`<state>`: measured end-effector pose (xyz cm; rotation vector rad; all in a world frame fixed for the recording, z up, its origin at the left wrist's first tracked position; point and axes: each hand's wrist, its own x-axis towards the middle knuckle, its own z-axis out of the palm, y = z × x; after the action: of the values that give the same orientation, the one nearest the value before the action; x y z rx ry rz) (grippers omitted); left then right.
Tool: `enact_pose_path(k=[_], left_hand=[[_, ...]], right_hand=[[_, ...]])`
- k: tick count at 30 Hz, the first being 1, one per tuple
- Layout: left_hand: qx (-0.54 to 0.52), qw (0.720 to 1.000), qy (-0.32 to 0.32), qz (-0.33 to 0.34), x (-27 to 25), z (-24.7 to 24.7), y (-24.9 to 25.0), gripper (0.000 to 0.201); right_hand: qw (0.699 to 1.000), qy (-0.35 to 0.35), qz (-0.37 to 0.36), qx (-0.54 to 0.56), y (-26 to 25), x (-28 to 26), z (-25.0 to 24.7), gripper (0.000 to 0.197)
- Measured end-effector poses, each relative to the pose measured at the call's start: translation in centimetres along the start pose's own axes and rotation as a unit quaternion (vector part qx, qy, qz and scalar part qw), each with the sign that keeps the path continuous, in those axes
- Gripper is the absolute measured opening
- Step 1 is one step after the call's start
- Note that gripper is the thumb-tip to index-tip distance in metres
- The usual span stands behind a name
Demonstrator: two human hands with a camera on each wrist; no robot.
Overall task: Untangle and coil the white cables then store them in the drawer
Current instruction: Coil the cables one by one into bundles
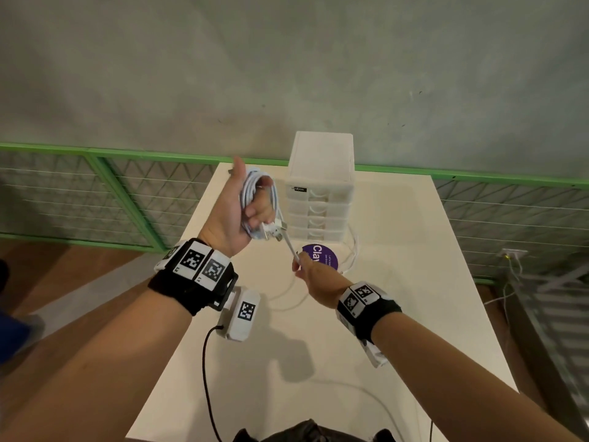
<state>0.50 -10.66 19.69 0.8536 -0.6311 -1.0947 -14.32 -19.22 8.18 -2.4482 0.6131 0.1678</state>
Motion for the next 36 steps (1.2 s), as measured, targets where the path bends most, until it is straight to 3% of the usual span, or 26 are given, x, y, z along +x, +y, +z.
enact_pose_path(k=[4, 9, 11, 13, 14, 17, 20, 22, 26, 30, 33, 36], left_hand=[[-0.011, 0.992, 0.117, 0.043, 0.8, -0.1, 0.1, 0.063], [-0.040, 0.971, 0.210, 0.107, 1.8, -0.8, -0.1, 0.032], [0.007, 0.968, 0.217, 0.127, 2.1, -1.7, -0.4, 0.028], [0.121, 0.958, 0.213, 0.150, 2.1, -2.6, -0.9, 0.023], [0.223, 0.938, 0.216, 0.153, 2.1, -3.3, -1.1, 0.023], [0.490, 0.845, 0.180, 0.115, 2.0, -5.0, -2.0, 0.038], [0.654, 0.752, 0.073, -0.032, 1.4, -5.7, -2.7, 0.067], [0.693, 0.712, 0.028, -0.108, 1.1, -5.3, -3.1, 0.067], [0.632, 0.754, -0.033, -0.177, 0.6, -2.7, -3.1, 0.060], [0.549, 0.794, -0.114, -0.234, 0.3, -1.5, -1.8, 0.033], [0.445, 0.846, -0.140, -0.258, -0.1, -1.3, -1.2, 0.035], [0.346, 0.892, -0.178, -0.229, -0.5, -0.7, -2.0, 0.042]], right_hand=[[0.996, -0.070, -0.022, -0.046, -0.9, -0.1, 0.9, 0.029], [0.994, -0.091, -0.043, -0.031, -2.0, -0.4, 0.6, 0.024], [0.995, -0.082, -0.052, -0.024, -2.3, -0.5, 0.6, 0.016], [0.996, -0.047, -0.068, -0.016, -2.7, -0.5, 0.6, 0.016], [0.996, -0.030, -0.077, -0.017, -2.9, -0.5, 0.5, 0.017], [0.996, 0.019, -0.088, -0.017, -3.1, -0.3, -1.1, 0.022], [0.992, 0.071, -0.100, -0.022, -2.8, 0.2, -3.5, 0.025], [0.987, 0.092, -0.117, -0.063, -2.4, 0.4, -4.8, 0.026], [0.972, 0.137, -0.148, -0.124, -2.1, 0.8, -6.8, 0.023], [0.969, 0.174, -0.131, -0.112, 0.1, 1.3, -7.8, 0.015], [0.979, 0.168, -0.092, -0.065, 1.6, 1.1, -7.0, 0.014], [0.982, 0.162, -0.083, -0.049, 1.7, 1.6, -4.9, 0.013]])
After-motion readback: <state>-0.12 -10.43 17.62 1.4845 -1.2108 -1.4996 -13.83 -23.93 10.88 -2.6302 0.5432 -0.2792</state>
